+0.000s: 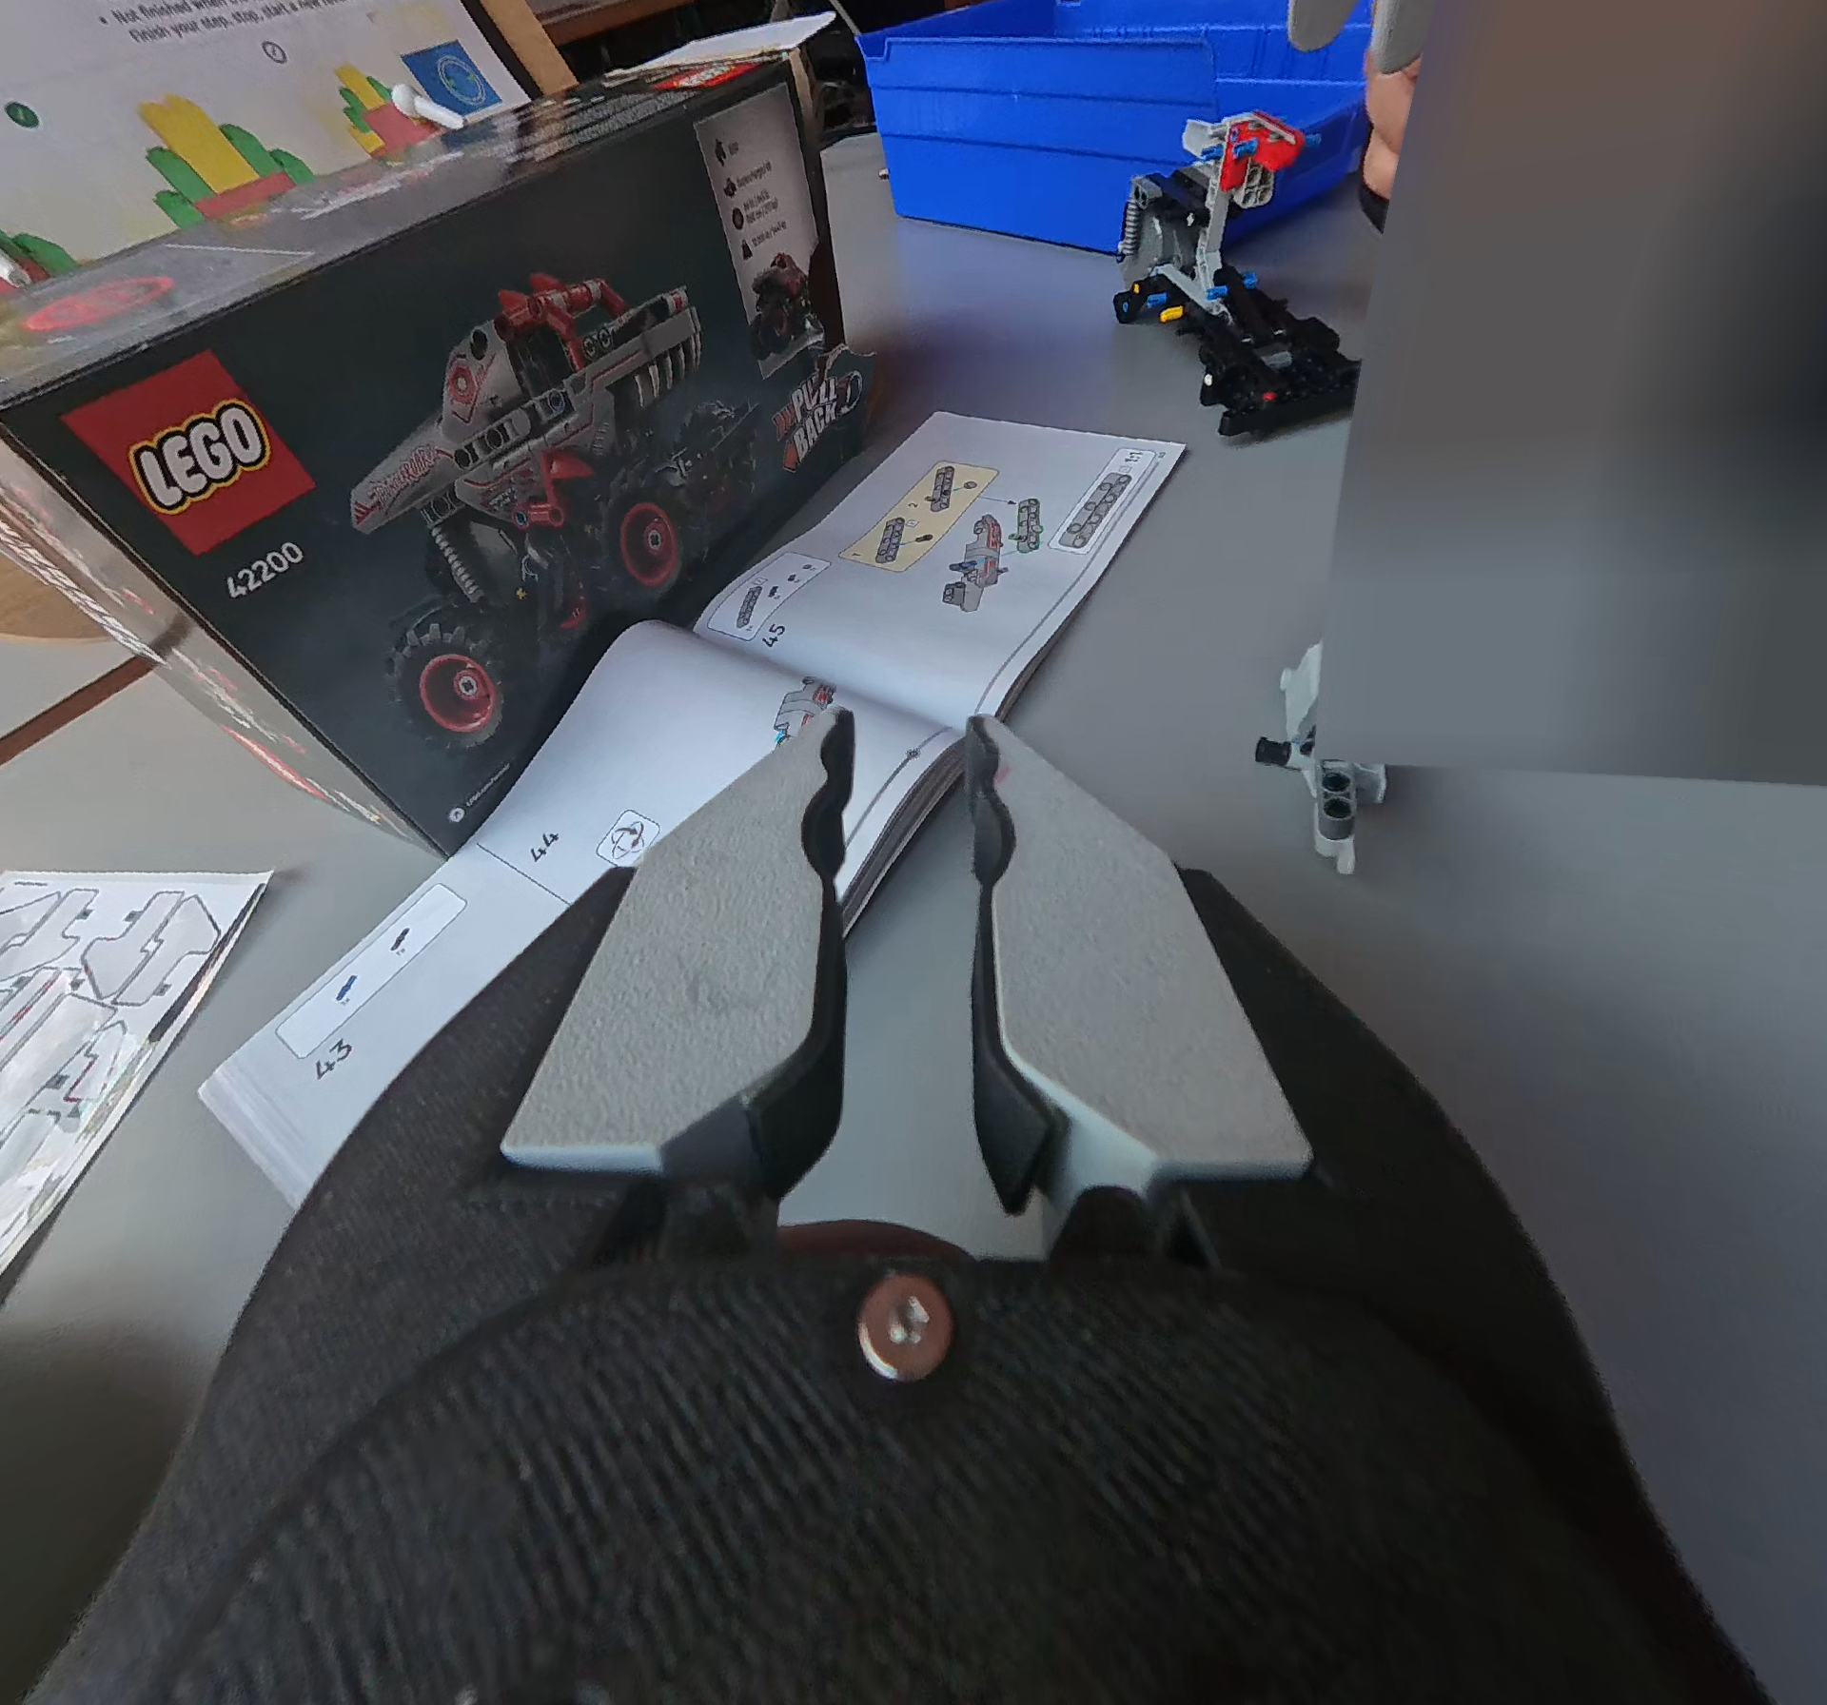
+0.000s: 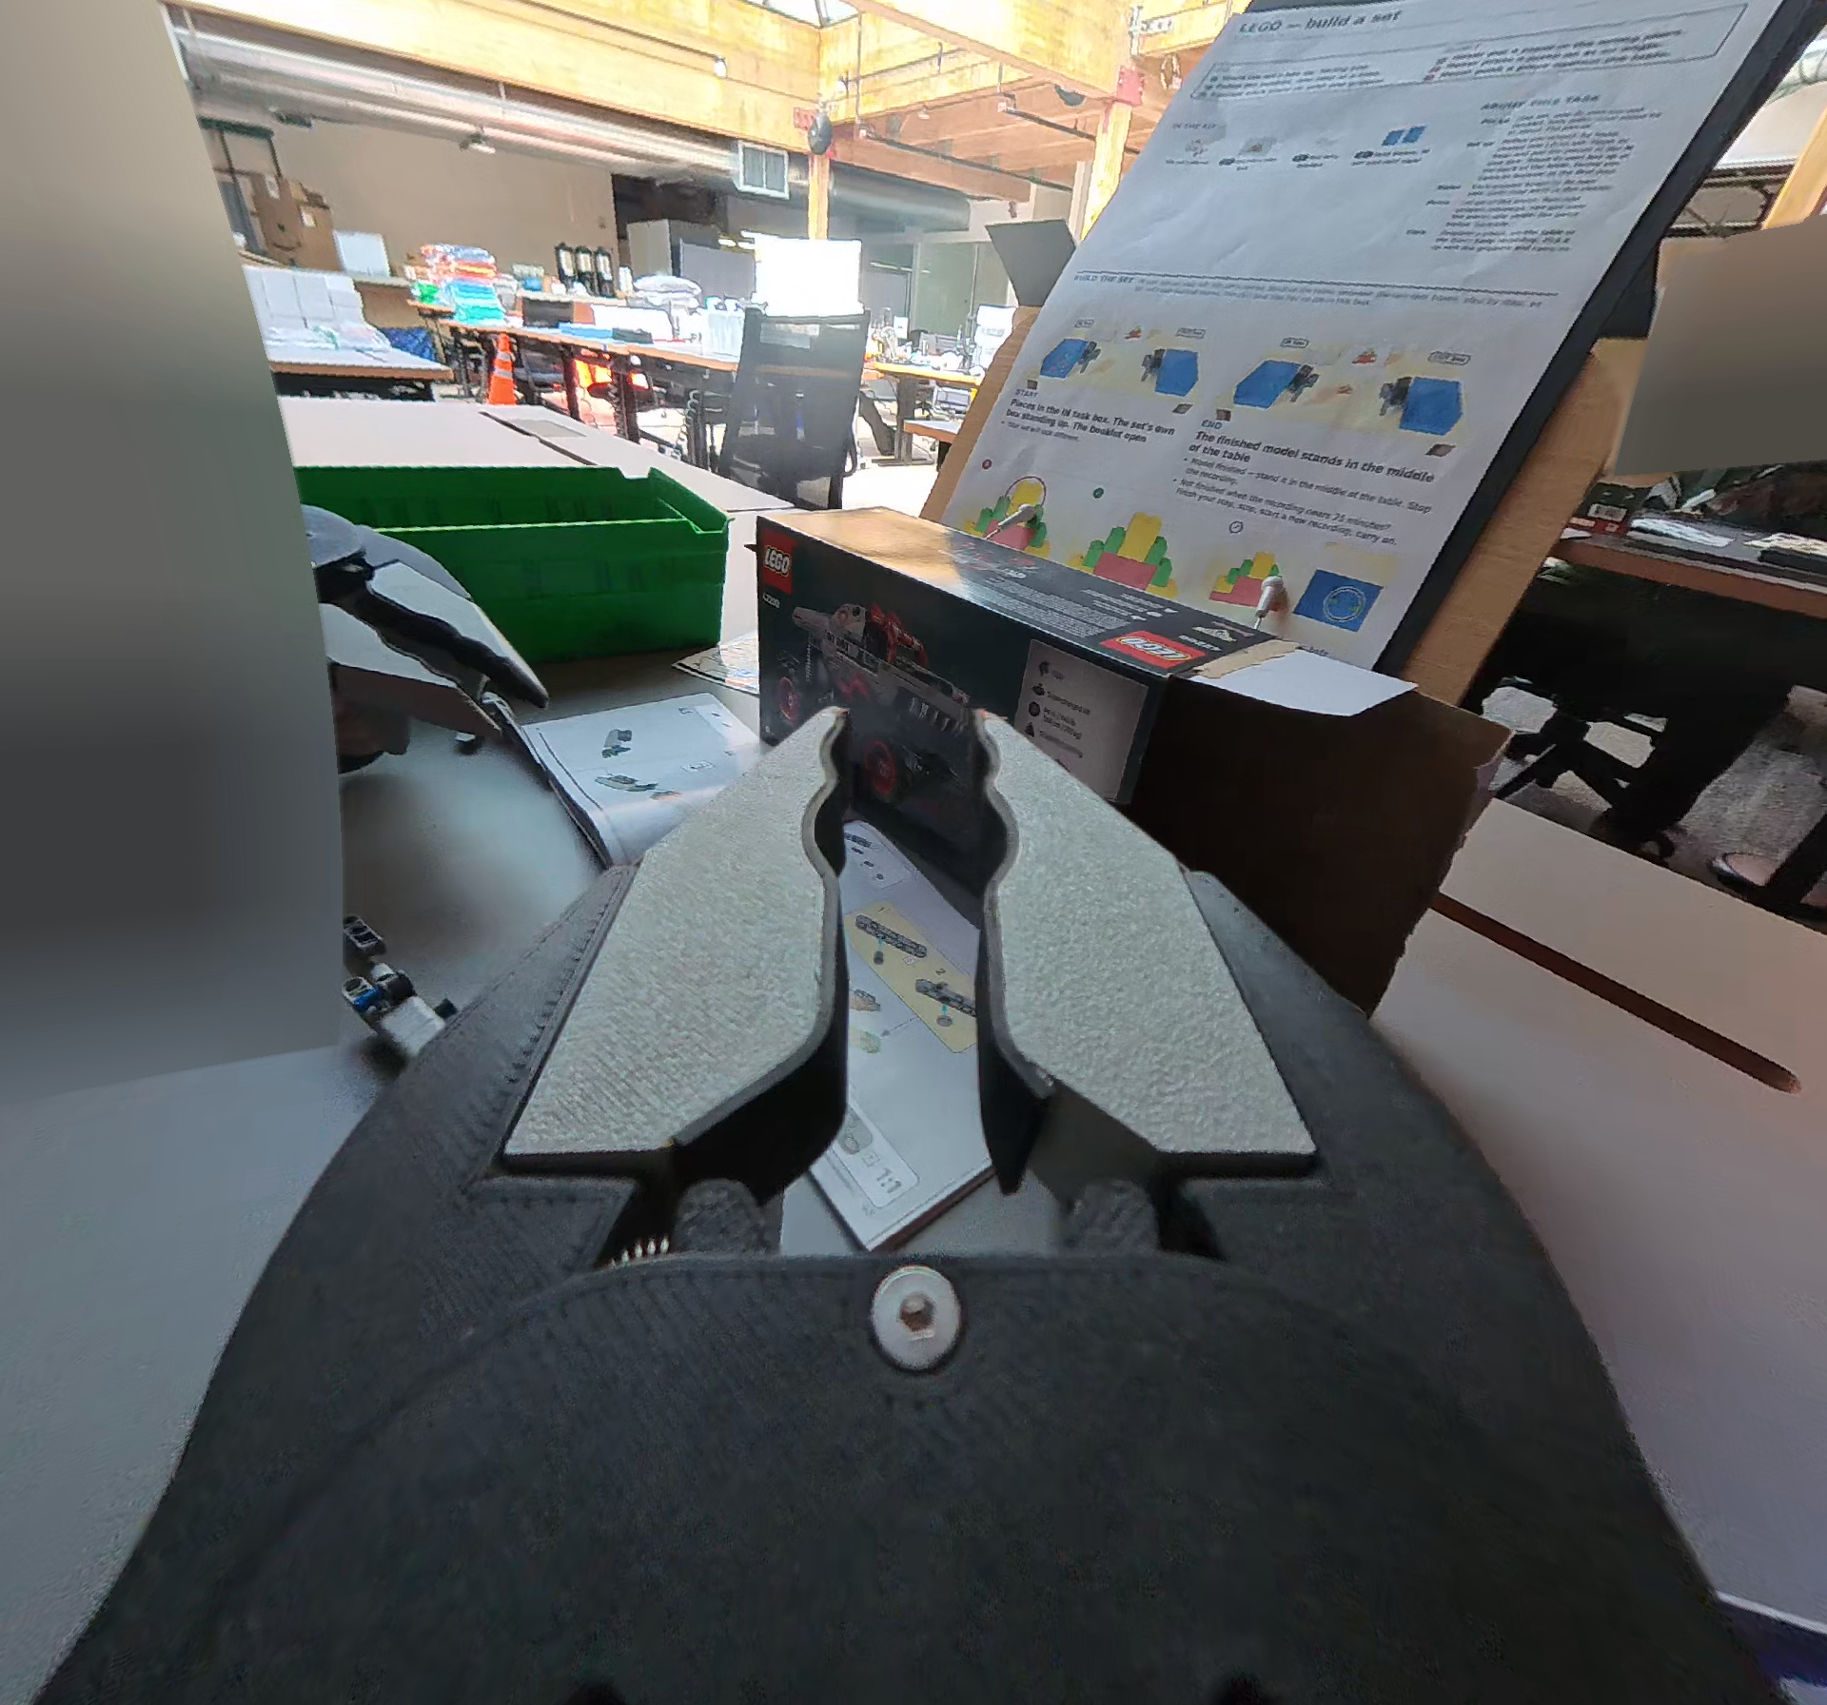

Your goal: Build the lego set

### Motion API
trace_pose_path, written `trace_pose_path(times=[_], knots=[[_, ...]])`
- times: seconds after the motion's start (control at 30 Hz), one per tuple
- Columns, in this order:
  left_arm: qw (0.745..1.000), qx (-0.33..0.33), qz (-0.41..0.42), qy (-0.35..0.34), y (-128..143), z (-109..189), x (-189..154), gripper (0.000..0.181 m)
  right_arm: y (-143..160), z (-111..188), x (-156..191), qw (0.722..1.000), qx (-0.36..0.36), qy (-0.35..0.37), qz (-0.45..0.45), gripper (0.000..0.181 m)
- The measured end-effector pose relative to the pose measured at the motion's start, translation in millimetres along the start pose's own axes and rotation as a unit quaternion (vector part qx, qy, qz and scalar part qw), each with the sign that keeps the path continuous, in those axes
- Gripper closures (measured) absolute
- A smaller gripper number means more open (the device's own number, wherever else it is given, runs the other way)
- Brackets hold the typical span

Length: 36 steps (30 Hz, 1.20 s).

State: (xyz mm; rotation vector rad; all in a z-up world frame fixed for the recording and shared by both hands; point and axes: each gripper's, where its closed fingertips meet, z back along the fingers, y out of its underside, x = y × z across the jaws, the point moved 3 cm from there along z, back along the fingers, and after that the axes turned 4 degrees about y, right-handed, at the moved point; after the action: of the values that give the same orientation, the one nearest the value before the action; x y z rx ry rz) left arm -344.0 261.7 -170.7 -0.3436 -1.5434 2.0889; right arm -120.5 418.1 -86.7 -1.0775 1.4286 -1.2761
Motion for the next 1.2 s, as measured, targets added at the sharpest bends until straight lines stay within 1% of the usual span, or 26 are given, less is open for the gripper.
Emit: trace_pose_path(times=[0.1,0.13,0.17,0.23,0.3,0.37,0.4,0.43,0.47,0.53,0.6,0.63,0.7,0.77,0.8,0.87,0.9,1.0,1.13,1.2], knots=[[1.0,-0.003,-0.003,-0.004,-1,1,0,0.159,3,-1,-2,1.0,0.003,0.009,0.028,0.156],[1.0,-0.005,0.001,-0.005,-2,2,0,0.156,5,-2,-1,0.999,0.009,0.011,0.043,0.153],[1.0,-0.007,0.007,-0.006,-3,3,0,0.152,8,-2,-1,0.998,0.016,0.02,0.062,0.153],[1.0,-0.014,0.007,-0.009,-7,5,1,0.147,13,-3,-8,0.993,0.029,0.066,0.098,0.147],[1.0,-0.013,-0.015,-0.024,-9,7,1,0.142,13,0,-14,0.984,0.027,0.117,0.13,0.146],[0.996,-0.014,-0.067,-0.052,-15,10,-2,0.141,7,6,-13,0.978,0.005,0.151,0.146,0.151],[0.993,-0.03,-0.095,-0.062,-20,14,-7,0.142,4,9,-7,0.977,-0.008,0.149,0.155,0.159],[0.99,-0.046,-0.115,-0.07,-24,18,-15,0.144,1,11,-2,0.976,-0.017,0.144,0.165,0.173],[0.988,-0.056,-0.121,-0.077,-25,22,-22,0.147,0,12,2,0.974,-0.02,0.143,0.175,0.181],[0.99,-0.056,-0.108,-0.074,-20,28,-38,0.148,2,11,5,0.97,-0.01,0.155,0.187,0.181],[0.991,-0.054,-0.099,-0.072,-14,40,-53,0.147,12,8,9,0.97,0.016,0.154,0.188,0.181],[0.99,-0.055,-0.101,-0.082,-12,49,-59,0.147,17,5,13,0.972,0.026,0.146,0.185,0.181],[0.986,-0.062,-0.103,-0.117,-11,74,-65,0.155,25,2,29,0.979,0.034,0.105,0.173,0.181],[0.983,-0.081,-0.086,-0.143,-13,105,-70,0.163,27,1,46,0.984,0.027,0.059,0.164,0.181],[0.982,-0.095,-0.071,-0.147,-13,121,-73,0.167,28,1,51,0.985,0.026,0.05,0.162,0.181],[0.981,-0.109,-0.044,-0.156,-10,151,-77,0.16,32,0,56,0.985,0.033,0.042,0.162,0.181],[0.978,-0.105,-0.034,-0.175,-5,166,-75,0.157,33,-1,57,0.985,0.037,0.042,0.165,0.181],[0.967,-0.061,0.001,-0.248,19,208,-55,0.161,35,-2,60,0.983,0.043,0.045,0.172,0.181],[0.959,-0.01,0.062,-0.277,49,253,-22,0.167,40,-1,64,0.987,0.05,0.035,0.148,0.181],[0.949,0.018,0.048,-0.31,52,280,6,0.162,43,0,63,0.988,0.055,0.034,0.139,0.181]])
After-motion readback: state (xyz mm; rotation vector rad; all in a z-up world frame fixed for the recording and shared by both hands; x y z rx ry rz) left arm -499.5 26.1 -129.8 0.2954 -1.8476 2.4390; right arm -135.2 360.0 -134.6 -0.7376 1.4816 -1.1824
